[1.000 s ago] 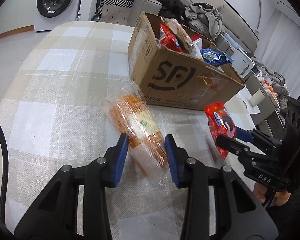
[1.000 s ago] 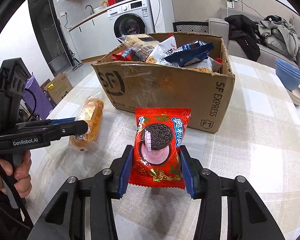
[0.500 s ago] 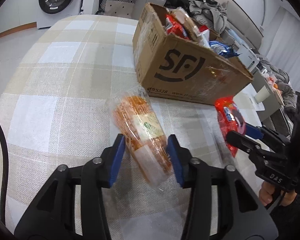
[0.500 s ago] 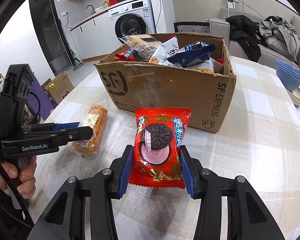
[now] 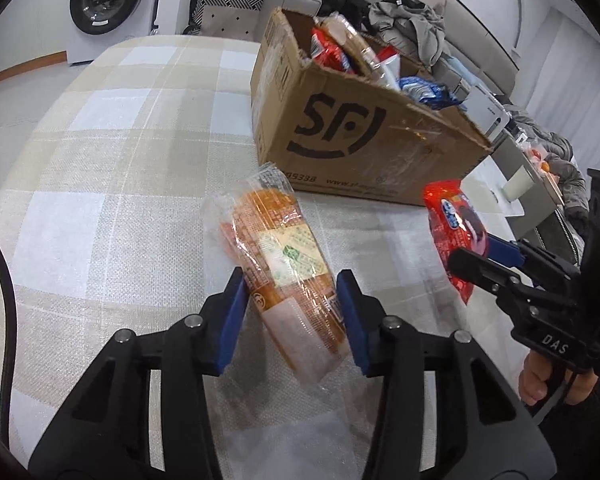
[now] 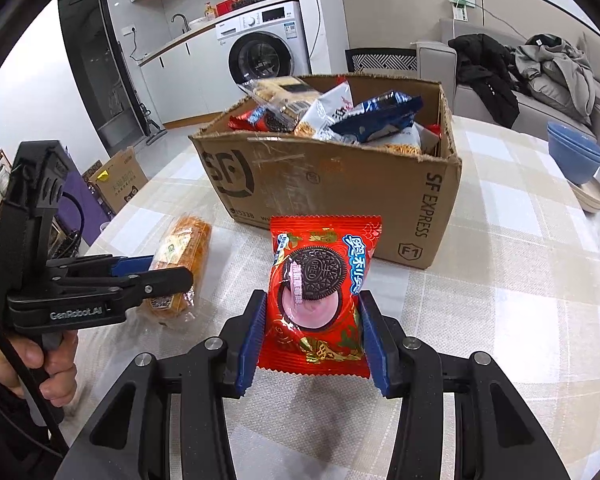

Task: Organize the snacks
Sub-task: 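Lift the bread bag and Oreo pack and carry them over the box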

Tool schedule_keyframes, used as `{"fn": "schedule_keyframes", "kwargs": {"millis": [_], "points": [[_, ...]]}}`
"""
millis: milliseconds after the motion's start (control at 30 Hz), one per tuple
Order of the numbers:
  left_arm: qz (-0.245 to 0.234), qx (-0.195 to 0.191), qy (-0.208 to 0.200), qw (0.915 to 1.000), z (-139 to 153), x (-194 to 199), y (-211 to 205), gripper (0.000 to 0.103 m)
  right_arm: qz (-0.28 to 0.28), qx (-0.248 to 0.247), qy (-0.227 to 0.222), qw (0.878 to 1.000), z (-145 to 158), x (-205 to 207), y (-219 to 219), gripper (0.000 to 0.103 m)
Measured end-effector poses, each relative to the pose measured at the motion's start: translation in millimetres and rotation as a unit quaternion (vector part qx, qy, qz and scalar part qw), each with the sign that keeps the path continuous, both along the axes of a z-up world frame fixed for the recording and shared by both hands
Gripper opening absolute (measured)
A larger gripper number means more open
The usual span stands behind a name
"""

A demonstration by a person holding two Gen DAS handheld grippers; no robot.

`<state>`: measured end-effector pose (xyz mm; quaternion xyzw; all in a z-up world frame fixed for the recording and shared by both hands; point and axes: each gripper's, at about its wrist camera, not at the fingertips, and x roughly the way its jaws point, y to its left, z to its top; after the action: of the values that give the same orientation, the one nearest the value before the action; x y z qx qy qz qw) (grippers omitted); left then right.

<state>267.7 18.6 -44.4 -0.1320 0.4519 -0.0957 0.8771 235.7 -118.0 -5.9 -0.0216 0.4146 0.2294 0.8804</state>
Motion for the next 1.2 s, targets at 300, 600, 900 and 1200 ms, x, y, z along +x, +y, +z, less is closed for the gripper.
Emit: {"fn": "schedule_keyframes", "kwargs": {"millis": [300, 600, 900, 1200], "points": [[-0.007, -0.004, -0.049, 0.9987, 45, -18, -2, 0.041, 0.003, 0.012, -0.027, 1.0, 21, -9, -5, 0.046], [-0.021, -0.003, -0.087, 0.996, 91, -19, -7, 0.039, 0.001, 0.029, -0.051, 0.998, 47, -12, -11, 0.046], [-0.031, -0.01, -0.108, 0.9936, 115, -13, -13, 0.038, -0.001, 0.035, -0.073, 0.997, 70, -11, -16, 0.046], [-0.037, -0.007, -0.13, 0.9908, 140, 3, -15, 0.038, -0.01, 0.05, -0.094, 0.994, 97, 3, -21, 0.046]]}}
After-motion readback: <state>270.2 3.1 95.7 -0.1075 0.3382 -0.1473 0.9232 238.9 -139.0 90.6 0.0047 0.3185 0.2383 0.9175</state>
